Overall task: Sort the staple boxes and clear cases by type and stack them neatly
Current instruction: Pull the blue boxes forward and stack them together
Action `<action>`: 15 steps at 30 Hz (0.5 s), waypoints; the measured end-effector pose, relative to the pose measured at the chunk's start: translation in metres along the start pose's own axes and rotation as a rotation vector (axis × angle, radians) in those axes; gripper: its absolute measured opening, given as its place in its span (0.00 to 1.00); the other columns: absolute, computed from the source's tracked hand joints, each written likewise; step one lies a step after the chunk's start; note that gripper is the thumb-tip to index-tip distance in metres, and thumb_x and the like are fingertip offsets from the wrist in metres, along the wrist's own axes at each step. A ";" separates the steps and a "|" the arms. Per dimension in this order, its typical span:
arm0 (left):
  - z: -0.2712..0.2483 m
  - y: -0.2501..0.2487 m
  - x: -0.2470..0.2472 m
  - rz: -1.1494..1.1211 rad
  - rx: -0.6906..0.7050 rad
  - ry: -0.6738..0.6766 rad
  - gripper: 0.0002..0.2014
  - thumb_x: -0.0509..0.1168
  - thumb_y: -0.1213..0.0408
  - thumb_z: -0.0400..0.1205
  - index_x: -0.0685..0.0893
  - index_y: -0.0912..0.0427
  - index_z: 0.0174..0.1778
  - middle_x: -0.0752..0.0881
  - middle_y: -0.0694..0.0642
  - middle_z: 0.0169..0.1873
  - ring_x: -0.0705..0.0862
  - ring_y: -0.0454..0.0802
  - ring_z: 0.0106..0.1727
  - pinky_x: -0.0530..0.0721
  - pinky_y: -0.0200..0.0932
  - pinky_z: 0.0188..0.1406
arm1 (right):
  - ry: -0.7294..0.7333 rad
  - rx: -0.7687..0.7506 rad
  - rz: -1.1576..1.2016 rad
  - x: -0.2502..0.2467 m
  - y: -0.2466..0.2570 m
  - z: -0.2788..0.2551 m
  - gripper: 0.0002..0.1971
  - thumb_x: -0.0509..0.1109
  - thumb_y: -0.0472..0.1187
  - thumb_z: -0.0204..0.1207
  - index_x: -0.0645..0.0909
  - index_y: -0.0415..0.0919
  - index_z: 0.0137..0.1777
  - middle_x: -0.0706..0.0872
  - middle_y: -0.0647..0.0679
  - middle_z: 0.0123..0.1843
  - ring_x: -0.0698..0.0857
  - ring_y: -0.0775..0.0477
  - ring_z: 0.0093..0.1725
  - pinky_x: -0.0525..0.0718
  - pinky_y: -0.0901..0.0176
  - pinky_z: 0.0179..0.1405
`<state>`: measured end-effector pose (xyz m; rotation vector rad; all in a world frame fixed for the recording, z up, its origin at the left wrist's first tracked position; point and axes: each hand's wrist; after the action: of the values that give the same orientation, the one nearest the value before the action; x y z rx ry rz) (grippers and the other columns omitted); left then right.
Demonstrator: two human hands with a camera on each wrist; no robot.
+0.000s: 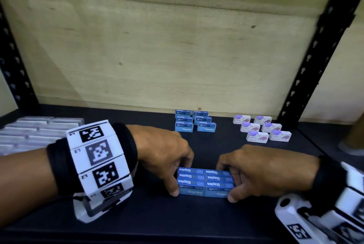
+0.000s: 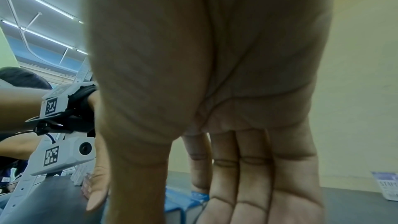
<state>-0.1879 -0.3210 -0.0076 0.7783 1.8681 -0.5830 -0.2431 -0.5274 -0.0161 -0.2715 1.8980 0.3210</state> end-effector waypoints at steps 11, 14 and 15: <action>0.004 0.012 -0.017 -0.101 -0.061 -0.041 0.29 0.71 0.30 0.68 0.81 0.41 0.60 0.89 0.41 0.41 0.80 0.29 0.30 0.75 0.33 0.35 | -0.015 0.081 -0.010 -0.022 -0.003 0.002 0.30 0.62 0.78 0.68 0.77 0.61 0.62 0.85 0.62 0.41 0.82 0.65 0.39 0.79 0.66 0.45; 0.011 0.018 -0.028 -0.059 -0.096 -0.103 0.25 0.70 0.33 0.72 0.82 0.43 0.59 0.87 0.40 0.42 0.81 0.33 0.38 0.77 0.36 0.40 | -0.086 0.100 -0.025 -0.029 -0.010 0.017 0.25 0.61 0.74 0.72 0.78 0.61 0.60 0.84 0.62 0.45 0.83 0.63 0.45 0.81 0.62 0.53; 0.015 0.021 -0.031 -0.037 -0.108 -0.132 0.24 0.69 0.34 0.73 0.82 0.44 0.59 0.86 0.40 0.42 0.82 0.36 0.40 0.79 0.38 0.43 | -0.108 0.107 -0.043 -0.031 -0.014 0.024 0.24 0.63 0.73 0.73 0.79 0.60 0.61 0.84 0.62 0.46 0.83 0.61 0.46 0.81 0.61 0.54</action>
<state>-0.1538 -0.3250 0.0141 0.6213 1.7800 -0.5384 -0.2071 -0.5313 0.0044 -0.2190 1.7934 0.2008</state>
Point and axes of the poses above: each hand's wrist, its own z-axis towards the middle knuckle, its own x-axis out of the palm, y = z × x
